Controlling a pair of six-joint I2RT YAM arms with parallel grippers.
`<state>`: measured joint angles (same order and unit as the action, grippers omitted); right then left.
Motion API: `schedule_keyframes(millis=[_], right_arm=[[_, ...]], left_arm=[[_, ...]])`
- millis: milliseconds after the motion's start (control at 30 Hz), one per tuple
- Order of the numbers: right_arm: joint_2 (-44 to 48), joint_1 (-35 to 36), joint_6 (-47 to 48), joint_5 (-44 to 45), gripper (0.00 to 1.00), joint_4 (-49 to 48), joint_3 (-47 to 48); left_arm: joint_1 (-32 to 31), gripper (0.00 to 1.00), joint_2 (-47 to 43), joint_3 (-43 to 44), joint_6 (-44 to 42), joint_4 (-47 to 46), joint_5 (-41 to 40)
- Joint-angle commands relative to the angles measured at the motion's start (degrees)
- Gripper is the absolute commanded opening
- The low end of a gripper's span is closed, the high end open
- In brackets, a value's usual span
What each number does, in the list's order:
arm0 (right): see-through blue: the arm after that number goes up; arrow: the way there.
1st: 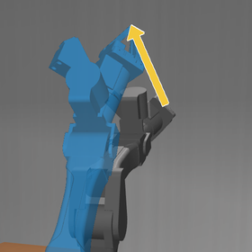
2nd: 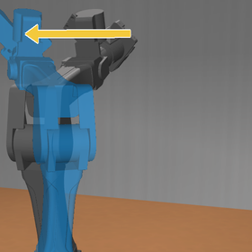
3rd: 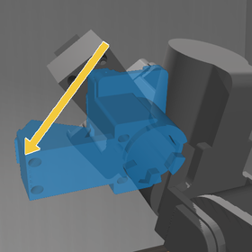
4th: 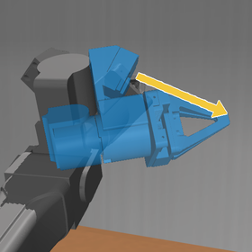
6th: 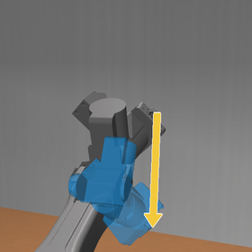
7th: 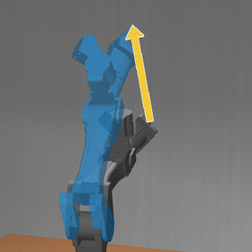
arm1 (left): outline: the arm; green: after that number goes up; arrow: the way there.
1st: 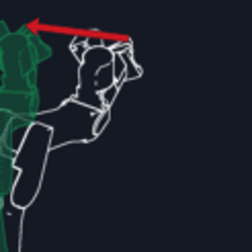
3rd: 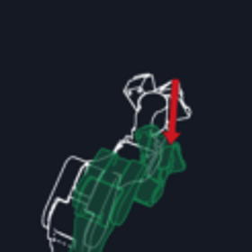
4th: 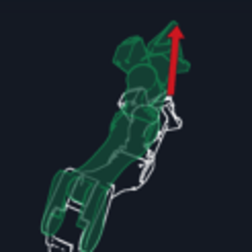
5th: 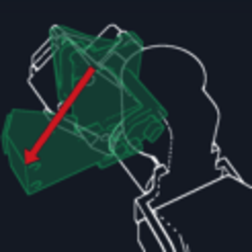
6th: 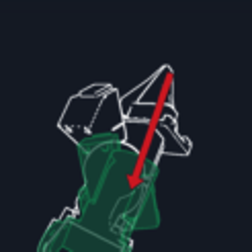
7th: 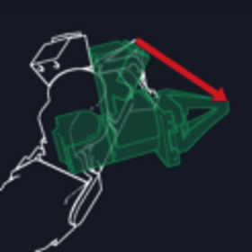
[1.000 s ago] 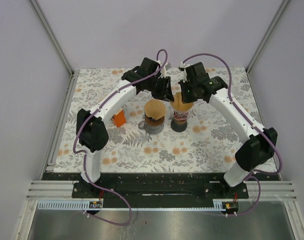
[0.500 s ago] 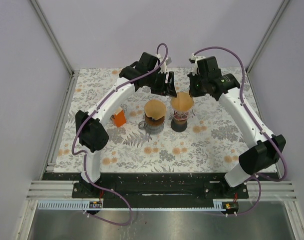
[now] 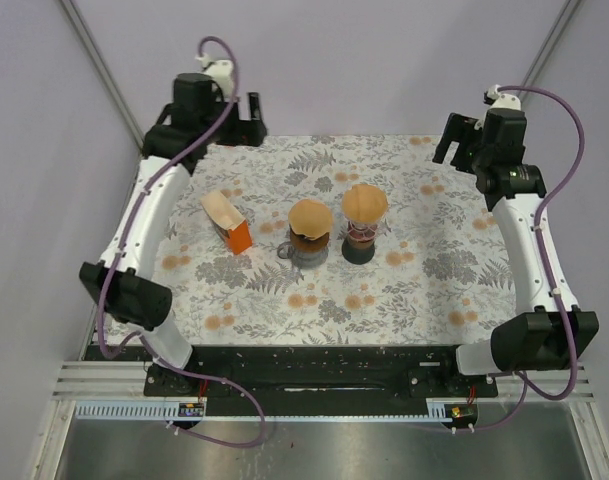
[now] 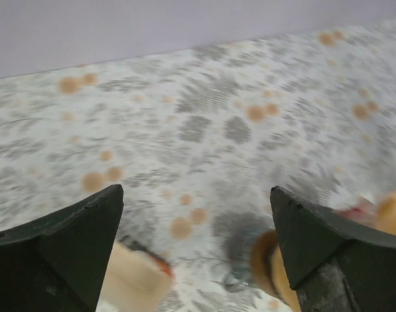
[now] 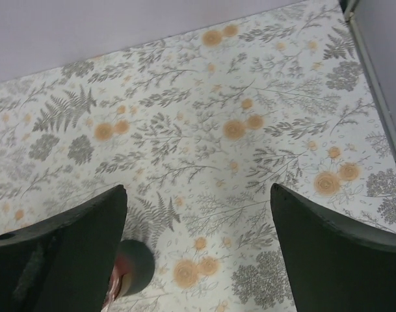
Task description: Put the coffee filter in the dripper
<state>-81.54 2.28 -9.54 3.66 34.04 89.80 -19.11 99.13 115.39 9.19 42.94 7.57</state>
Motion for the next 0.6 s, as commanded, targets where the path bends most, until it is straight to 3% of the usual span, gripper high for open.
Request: schedule_keyframes(millis=[0, 267, 433, 567], right_arm=[[3.0, -4.0, -1.4, 3.6, 0.99, -12.1, -8.7], [6.2, -7.3, -3.4, 8.4, 0.99, -26.4, -25.3], [6.9, -7.3, -4.0, 11.4, 0.99, -40.1, -37.8], [6.7, -7.3, -4.8, 15.7, 0.99, -53.3, -47.6]], left_arm=[[9.9, 0.99, -7.1, -10.4, -3.1, -9.4, -9.2], [28.1, 0.99, -17.9, -38.2, -3.2, -31.9, -11.0], [30.0, 0.99, -22.9, -55.4, -7.5, -42.7, -14.9], [30.0, 0.99, -26.3, -66.2, -5.8, -50.3, -11.1]])
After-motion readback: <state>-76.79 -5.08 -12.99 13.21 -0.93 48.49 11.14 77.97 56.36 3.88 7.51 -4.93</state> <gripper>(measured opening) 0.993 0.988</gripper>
